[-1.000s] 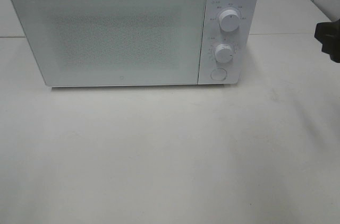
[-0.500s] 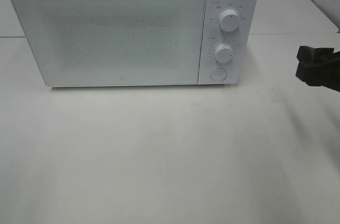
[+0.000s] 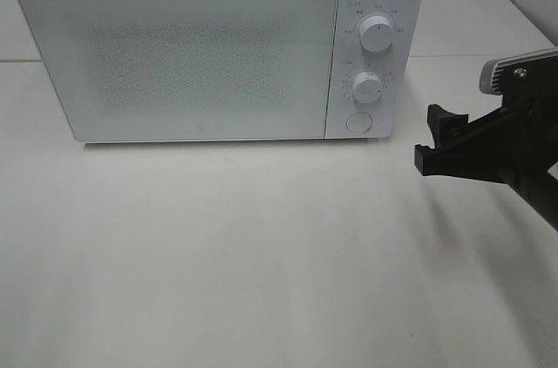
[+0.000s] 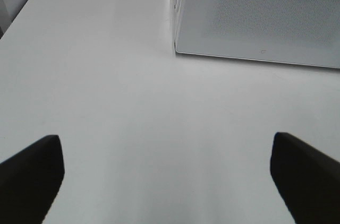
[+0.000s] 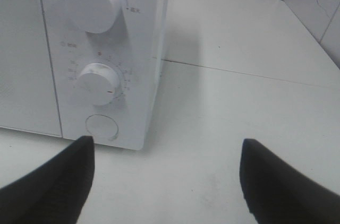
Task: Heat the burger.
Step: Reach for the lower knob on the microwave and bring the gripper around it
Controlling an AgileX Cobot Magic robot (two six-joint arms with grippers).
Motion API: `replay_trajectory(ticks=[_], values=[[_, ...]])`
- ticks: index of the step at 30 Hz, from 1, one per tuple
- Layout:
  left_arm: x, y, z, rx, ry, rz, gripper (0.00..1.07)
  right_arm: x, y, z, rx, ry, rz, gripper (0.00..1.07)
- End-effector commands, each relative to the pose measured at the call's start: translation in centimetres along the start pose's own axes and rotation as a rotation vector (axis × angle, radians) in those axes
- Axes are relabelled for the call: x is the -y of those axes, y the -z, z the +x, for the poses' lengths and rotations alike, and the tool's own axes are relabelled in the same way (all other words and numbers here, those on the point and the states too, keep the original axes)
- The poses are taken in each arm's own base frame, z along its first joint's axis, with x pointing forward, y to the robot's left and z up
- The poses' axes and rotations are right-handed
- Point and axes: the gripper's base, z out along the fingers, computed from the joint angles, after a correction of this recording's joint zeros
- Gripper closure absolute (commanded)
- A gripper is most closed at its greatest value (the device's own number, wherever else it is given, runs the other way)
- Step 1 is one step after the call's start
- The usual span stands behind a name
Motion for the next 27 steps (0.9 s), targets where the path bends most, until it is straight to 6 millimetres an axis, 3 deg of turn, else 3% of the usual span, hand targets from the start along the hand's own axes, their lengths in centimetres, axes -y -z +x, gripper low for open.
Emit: replay_trajectory(ticks=[1,13,27], values=[[0.1,0.2,0.1,0.027,0.006,0.004,0.09,-0.9,0.2,-0.2,0.035,-0.011,0.022,0.33],[0.1,0.2,0.1,0.027,0.006,0.004,0.09,-4.9,-1.5,-0.7,0.036,0.024,0.026,0.33],[0.1,0.2,0.1,0.027,0.006,0.004,0.09,-6.9,-4.0,-0.9,0.073,-0.021,0.041,0.33]])
